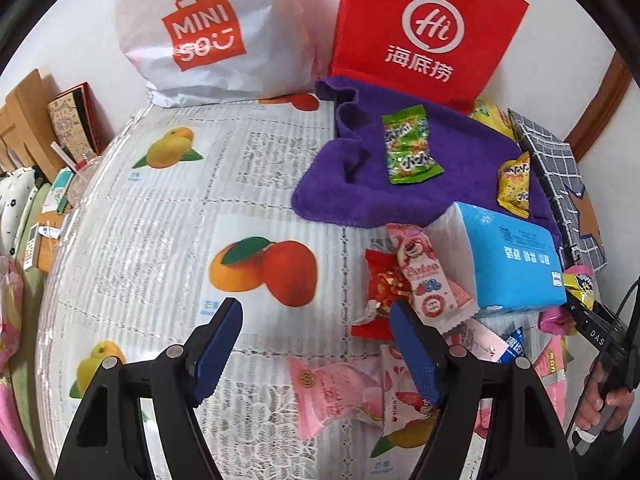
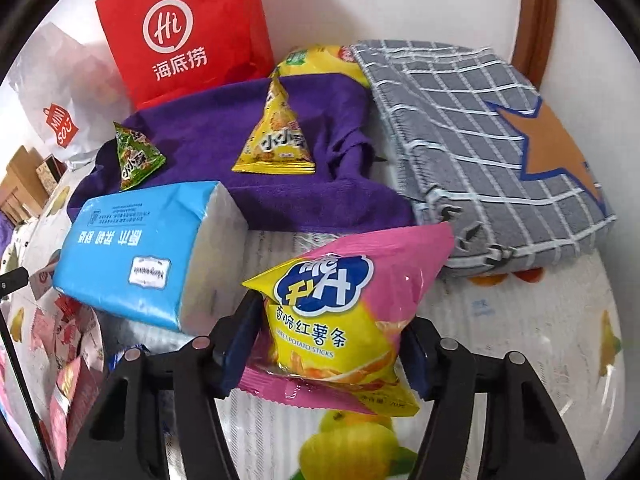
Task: Organize snacks
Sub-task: 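Grasp the pink Lotso candy stick with the left gripper while the right grasps the pink chips bag, then carry the candy stick and chips bag over the purple towel with both grippers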
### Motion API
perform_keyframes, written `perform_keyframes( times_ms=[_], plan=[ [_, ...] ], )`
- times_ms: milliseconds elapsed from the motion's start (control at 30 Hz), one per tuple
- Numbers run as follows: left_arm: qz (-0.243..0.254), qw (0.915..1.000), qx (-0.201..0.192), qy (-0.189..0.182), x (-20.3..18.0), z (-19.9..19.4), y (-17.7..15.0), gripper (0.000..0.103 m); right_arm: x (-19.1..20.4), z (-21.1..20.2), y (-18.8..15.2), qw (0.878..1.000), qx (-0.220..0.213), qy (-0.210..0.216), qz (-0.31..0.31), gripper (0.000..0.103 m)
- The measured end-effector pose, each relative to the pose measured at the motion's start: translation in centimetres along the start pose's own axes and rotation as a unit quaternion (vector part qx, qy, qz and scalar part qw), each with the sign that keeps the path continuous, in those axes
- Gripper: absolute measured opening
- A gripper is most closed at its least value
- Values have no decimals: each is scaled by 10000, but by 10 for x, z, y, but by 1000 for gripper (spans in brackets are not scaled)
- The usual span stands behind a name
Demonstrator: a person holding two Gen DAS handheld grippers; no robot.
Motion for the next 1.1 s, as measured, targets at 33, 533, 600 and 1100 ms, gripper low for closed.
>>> perform_keyframes(
  times_ms=[33,533,600,1100],
  plan=[
    [26,10000,-21,-54,-3,0,0,75,-2,-4,-2,10000,-9,9,32,62],
    [510,9981,89,-326,-51,29,28,64,-29,-37,-24,9996,-80,-195,183,62],
    [538,9975,200,-411,-55,38,29,58,-32,-37,-25,9995,-57,-257,145,62],
    [797,9955,367,-370,-65,60,27,22,-21,-31,-24,9998,18,-185,88,62]
  ],
)
Point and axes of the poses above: each gripper's, at about its wrist camera, not at the fingertips, and z roughly the way its jaws point, x to its left, y to its top, the point moved 8 cm from there along z, roughly the way its jaws point, and after that the axes turned 7 degrees about x, right-handed, at the moved point
